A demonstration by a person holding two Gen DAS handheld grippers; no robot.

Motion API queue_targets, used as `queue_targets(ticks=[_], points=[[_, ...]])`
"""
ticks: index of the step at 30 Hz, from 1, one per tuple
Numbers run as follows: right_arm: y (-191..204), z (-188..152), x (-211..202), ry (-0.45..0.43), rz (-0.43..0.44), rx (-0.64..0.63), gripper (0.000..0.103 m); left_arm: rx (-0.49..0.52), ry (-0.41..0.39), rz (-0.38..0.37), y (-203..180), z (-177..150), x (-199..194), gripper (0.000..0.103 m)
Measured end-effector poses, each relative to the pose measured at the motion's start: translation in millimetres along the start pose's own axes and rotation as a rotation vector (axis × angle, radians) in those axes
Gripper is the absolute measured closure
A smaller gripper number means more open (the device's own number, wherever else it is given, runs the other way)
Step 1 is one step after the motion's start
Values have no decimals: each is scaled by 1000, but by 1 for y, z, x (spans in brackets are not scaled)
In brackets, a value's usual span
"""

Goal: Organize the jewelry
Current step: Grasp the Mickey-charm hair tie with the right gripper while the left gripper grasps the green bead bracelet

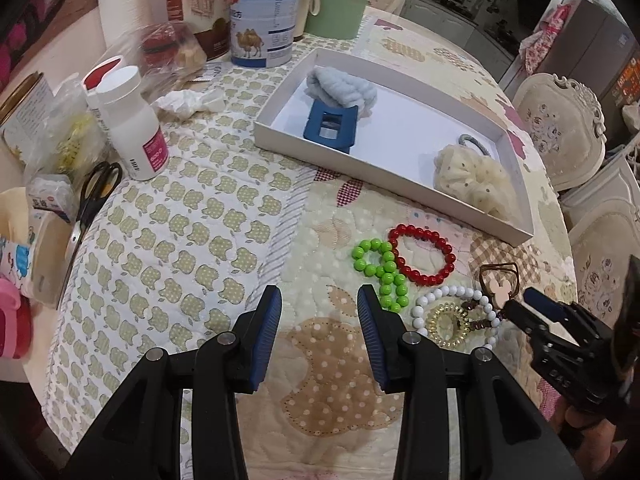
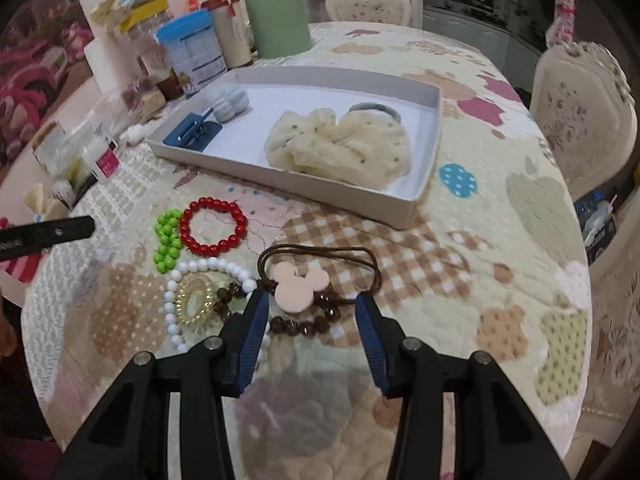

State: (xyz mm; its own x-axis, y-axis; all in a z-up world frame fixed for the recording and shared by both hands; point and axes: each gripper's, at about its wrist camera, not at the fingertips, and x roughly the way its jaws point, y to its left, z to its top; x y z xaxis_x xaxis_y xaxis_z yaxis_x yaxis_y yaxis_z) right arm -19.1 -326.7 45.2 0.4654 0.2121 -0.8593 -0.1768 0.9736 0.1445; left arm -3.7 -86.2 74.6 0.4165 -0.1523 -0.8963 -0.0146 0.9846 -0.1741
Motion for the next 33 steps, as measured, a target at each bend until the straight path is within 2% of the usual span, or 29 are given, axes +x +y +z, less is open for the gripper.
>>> queue_targets(ticks=[7,8,11,20,24,29,32,33], points=[[5,5,17,23,2,-18,56,-15,21,3,3,0,8,75],[4,6,17,24,4,-16,64,-15,23,1,2,0,9,75],[2,4,15,17,21,-13,67,-11,27,-12,-2,2,12,75],[-19,5,-33,-82,34,42,67,0,70,-84,-23,11,32,75],[-27,9,-48,-105,29,57,67,47,105,-78,-40,12,47,75],[-29,9,-55,-116,33,62,67,66,122,-28,-49,13,67,75],[-29,7,-56,-116,38,65,67,28,111,-84,-43,14,72,86],[-30,7,-56,-116,40,67,67,23,112,-79,-41,15,73,98]])
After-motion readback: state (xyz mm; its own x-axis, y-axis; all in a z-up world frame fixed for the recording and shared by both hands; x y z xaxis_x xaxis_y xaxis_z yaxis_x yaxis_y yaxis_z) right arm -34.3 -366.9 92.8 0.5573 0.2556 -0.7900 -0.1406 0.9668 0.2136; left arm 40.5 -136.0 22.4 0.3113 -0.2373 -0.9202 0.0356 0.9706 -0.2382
